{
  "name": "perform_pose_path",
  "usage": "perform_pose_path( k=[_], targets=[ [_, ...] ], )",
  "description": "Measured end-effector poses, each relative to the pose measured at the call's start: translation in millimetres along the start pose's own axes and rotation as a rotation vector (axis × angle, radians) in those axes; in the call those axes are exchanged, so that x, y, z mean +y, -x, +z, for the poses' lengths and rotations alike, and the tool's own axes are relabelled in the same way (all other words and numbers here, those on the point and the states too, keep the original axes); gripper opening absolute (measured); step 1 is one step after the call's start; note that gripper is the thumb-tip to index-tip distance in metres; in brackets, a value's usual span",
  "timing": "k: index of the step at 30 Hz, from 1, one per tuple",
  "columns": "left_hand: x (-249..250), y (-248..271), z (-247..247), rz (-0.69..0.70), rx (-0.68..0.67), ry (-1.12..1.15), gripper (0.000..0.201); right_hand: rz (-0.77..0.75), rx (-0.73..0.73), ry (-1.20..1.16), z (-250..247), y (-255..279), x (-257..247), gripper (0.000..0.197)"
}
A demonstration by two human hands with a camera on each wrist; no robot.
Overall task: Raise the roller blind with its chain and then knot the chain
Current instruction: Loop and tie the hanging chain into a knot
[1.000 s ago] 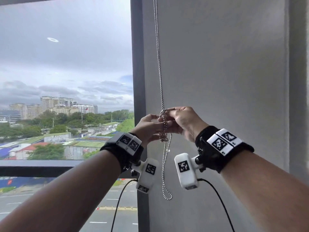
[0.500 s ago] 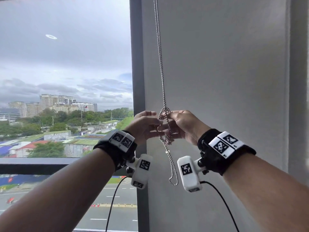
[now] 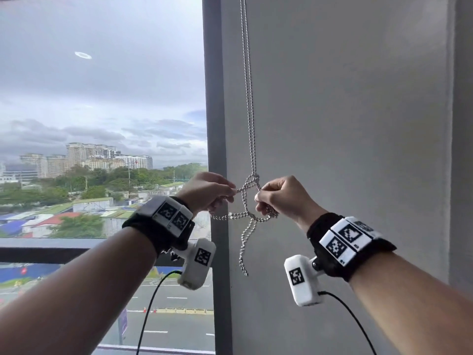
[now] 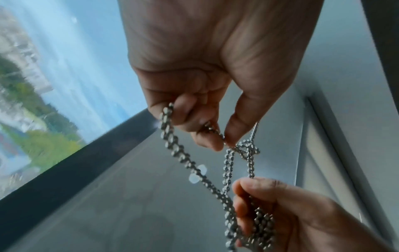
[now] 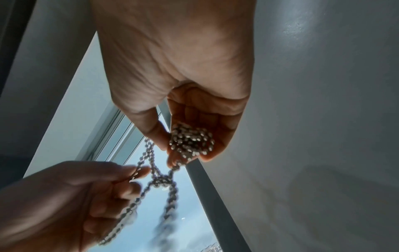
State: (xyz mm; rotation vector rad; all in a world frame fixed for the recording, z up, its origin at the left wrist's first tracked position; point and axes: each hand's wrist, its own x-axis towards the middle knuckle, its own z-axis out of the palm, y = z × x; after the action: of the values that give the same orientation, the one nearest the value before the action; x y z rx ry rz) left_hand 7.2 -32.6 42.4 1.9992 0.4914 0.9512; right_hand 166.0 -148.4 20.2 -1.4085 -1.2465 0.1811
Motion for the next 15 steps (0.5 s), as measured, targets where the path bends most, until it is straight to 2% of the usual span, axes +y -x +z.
perform_pose_path(
  k=[2,4,6,8,9,15],
  targets=[
    [-1.2,-0.1,-4.0,-0.017,-0.044,-0.198,0.014,0.012,0.0,0.02,0.4,-3.2,7.2,0.013],
    [-2.8,1.4,-6.1,-0.061,-0.063,-0.217,0.018,0.021,0.005,0.022,0.2,-5.8,13.9,0.011],
    [-5.5,2.5,-6.4,-0.106,-0.038,0.007,0.024,0.021,0.02,0.032,0.2,-8.0,19.7,0.01],
    [-7.2,3.5,-5.5,-0.109,-0.009,0.259,0.021,0.027,0.039,0.028,0.1,-8.7,23.8,0.01],
    [-8.1,3.9,-5.3,-0.103,0.002,0.314,0.018,0.034,0.047,0.017,0.2,-8.9,25.7,0.01],
    [-11.5,6.0,-2.3,-0.087,0.002,0.063,0.021,0.043,0.091,0.003,0.2,-6.8,32.6,0.008]
  ],
)
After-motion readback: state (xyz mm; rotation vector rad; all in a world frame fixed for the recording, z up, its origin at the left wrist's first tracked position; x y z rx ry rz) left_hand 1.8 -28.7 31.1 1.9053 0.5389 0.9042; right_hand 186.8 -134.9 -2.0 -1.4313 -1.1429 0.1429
